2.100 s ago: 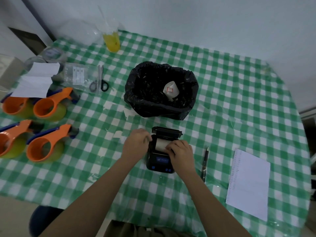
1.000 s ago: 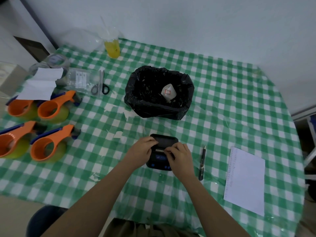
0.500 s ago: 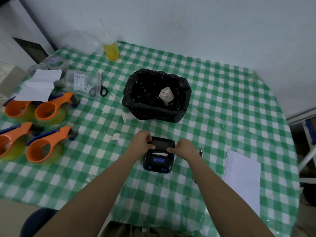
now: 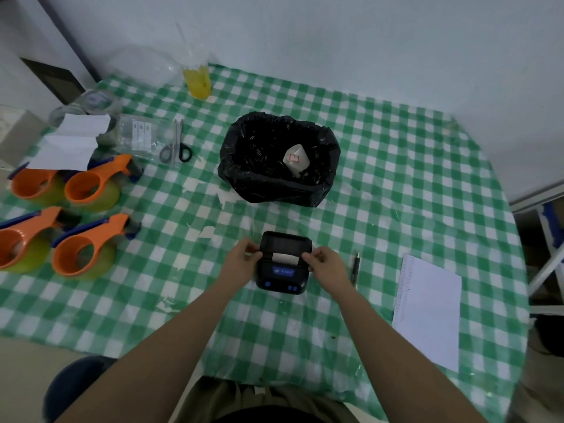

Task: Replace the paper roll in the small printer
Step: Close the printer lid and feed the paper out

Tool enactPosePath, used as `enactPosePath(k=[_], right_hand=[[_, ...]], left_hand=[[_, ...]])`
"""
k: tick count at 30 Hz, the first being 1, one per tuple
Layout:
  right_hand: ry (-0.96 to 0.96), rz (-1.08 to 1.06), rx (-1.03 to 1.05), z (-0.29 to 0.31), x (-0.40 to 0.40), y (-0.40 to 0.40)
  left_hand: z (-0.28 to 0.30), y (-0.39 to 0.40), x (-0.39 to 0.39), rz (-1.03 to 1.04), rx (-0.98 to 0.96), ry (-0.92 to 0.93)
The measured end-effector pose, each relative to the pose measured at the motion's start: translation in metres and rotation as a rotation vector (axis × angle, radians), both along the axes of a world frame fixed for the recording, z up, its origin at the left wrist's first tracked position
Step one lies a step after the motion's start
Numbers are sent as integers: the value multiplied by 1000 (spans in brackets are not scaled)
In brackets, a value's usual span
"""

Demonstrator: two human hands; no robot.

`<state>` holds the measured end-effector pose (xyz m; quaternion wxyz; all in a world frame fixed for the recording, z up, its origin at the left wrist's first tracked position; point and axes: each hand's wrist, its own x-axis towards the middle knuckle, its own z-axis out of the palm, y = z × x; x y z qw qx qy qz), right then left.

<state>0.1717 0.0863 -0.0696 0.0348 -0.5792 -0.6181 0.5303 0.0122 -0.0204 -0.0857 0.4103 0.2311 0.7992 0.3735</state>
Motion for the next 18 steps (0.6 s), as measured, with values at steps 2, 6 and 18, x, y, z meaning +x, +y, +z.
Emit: enactPosePath(k=[2, 6, 18], right_hand=[[65, -112, 95, -6, 9, -21], [117, -52, 123, -11, 21, -49], [127, 52, 153, -24, 28, -68]], left_hand=[[-5, -14, 3, -12, -14, -32], [-7, -32, 10, -80, -20, -116], [-4, -33, 26, -208, 16, 111]])
